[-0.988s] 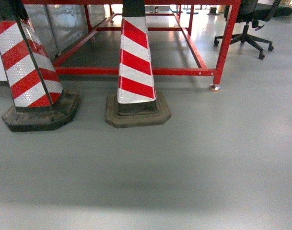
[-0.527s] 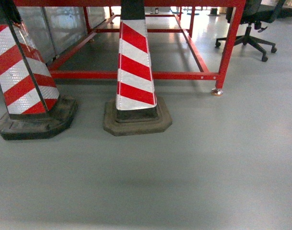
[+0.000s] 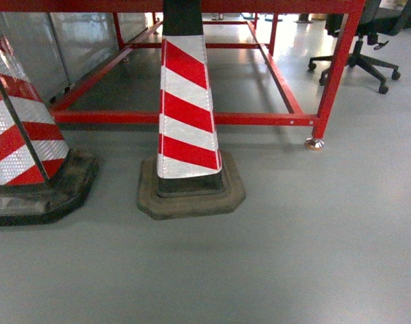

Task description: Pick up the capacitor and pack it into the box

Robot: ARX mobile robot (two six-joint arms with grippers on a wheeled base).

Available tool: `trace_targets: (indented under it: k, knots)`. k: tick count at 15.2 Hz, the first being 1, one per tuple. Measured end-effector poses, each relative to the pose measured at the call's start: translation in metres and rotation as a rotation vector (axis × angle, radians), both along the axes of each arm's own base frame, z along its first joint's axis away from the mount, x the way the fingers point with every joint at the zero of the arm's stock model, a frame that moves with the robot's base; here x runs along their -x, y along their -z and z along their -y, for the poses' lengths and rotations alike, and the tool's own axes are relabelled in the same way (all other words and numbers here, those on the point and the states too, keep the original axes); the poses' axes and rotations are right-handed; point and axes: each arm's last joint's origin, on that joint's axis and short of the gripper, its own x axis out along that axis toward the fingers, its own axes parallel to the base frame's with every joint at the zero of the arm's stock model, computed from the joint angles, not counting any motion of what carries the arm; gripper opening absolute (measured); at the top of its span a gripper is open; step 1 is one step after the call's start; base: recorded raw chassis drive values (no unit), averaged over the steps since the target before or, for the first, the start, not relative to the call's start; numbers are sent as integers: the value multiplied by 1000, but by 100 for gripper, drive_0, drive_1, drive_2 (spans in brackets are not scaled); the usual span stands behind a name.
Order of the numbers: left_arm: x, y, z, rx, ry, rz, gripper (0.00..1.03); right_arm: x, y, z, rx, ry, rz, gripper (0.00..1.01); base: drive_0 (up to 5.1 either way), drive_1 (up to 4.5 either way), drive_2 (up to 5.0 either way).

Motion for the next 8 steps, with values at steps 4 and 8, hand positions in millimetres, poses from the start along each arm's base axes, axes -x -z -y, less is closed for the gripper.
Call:
trace_targets:
  k: [4,8]
  knots:
    - [0,0,0,0,0,0,44,0,0,0,0,0,-1,98,-2,418,-422]
    - [0,0,0,0,2,2,44,0,0,0,0,0,-2,98,-2,417,-422]
